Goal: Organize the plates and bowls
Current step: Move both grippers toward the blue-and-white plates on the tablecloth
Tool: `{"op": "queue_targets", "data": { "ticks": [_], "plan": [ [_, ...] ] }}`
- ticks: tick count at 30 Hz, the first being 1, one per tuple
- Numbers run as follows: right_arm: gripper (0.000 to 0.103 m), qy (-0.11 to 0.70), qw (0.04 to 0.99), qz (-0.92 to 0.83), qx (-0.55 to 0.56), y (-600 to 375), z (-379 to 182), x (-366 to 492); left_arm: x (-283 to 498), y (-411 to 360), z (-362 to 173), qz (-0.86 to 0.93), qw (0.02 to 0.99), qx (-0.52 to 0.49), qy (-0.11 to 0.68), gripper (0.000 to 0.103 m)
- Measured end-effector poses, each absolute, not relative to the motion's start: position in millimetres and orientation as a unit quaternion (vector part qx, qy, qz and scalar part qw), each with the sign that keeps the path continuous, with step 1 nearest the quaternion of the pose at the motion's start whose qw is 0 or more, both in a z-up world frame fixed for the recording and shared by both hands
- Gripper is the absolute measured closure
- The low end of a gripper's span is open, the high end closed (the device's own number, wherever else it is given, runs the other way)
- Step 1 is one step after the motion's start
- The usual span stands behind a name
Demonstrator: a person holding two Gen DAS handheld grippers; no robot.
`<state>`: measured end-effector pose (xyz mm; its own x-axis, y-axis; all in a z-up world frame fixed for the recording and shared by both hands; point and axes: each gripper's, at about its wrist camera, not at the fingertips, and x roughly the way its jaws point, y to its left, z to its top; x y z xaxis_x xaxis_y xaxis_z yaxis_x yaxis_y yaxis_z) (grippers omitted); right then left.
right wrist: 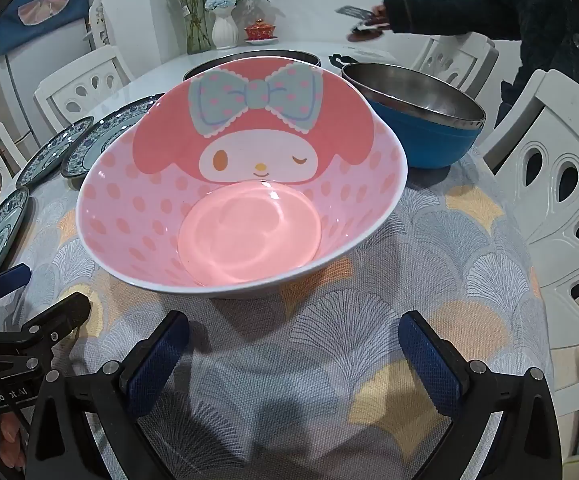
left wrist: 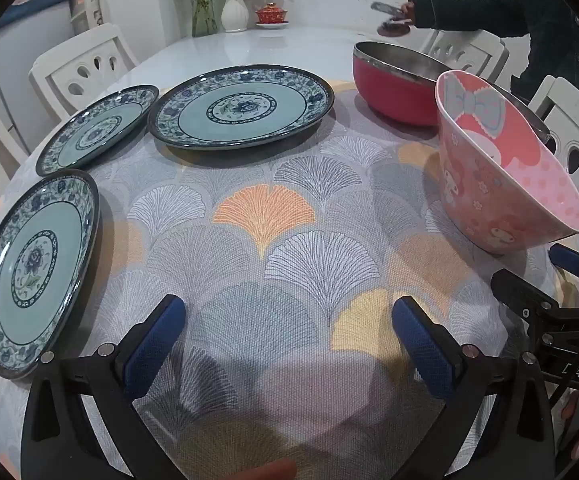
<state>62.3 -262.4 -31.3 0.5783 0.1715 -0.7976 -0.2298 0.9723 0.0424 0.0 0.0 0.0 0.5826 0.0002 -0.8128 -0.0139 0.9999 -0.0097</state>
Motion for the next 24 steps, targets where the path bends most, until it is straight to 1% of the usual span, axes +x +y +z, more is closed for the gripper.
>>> {"op": "queue_targets", "data": {
  "ticks": [13, 15, 18, 20, 24],
  "plan": [
    [0.000, 0.447, 0.887, 0.112, -0.033, -262, -31, 62, 0, 0, 0, 0.005, 0.888, -0.005, 0.460, 0.000],
    [0.000, 0.467, 0.878, 0.097, -0.024, -262, -29, 61, 0, 0, 3, -0.005, 0.881, 0.004, 0.472, 0.000],
    [0.000, 0.521, 0.851, 0.055, -0.008, -258, -27, 61, -7, 0, 4, -0.031, 0.868, 0.010, 0.496, 0.000],
    [0.000, 0.544, 0.838, 0.027, 0.026, -261, -27, 54, -18, 0, 6, -0.038, 0.855, 0.022, 0.516, 0.000],
    [0.000, 0.572, 0.819, 0.051, 0.002, -259, -24, 49, -42, 7, 23, -0.006, 0.837, 0.034, 0.546, 0.000]
  ]
}}
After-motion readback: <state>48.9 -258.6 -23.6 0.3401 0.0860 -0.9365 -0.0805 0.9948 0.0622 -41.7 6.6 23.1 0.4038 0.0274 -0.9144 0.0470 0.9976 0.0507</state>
